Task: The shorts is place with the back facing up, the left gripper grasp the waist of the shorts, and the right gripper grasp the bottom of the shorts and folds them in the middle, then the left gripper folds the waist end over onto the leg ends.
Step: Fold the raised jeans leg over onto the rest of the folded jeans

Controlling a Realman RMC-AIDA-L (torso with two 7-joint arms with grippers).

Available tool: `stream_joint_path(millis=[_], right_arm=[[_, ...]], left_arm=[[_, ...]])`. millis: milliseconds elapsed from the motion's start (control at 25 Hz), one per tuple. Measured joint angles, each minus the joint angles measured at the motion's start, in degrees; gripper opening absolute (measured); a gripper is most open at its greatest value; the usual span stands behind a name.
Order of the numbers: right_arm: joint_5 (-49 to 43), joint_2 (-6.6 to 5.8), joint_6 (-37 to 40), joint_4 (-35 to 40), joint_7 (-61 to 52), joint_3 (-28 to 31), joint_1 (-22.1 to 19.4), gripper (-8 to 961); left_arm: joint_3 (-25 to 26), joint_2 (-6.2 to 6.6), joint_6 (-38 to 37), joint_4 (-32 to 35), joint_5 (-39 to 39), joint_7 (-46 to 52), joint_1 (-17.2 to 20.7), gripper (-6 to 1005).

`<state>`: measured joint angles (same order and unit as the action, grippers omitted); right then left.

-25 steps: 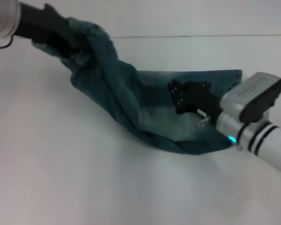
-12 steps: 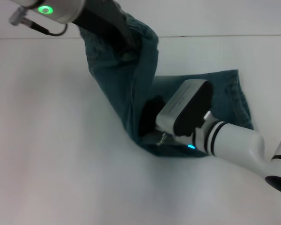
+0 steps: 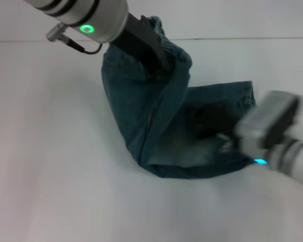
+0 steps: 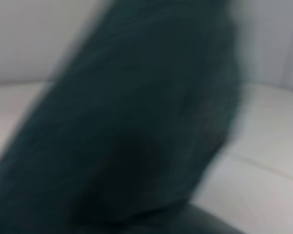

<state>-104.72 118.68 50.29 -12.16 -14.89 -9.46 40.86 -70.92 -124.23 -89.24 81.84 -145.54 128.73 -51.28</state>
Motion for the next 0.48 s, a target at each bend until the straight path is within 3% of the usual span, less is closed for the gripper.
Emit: stream_joint_path(millis=[240,480], right_arm=[[-6.88,0.76,23.83,24.26,-22.98,-0.50,-13.44,23],[-6.76,-0.42,37.85,36.89,-34.30,-0.11,-23.11,32]], left_arm=[[-6.71,-0.29,5.76,-4.51,0.97,1.93,-1.17,51],[-17.57,-0.40,14.64,-11.51,6.45,5.31,-4.63,50]])
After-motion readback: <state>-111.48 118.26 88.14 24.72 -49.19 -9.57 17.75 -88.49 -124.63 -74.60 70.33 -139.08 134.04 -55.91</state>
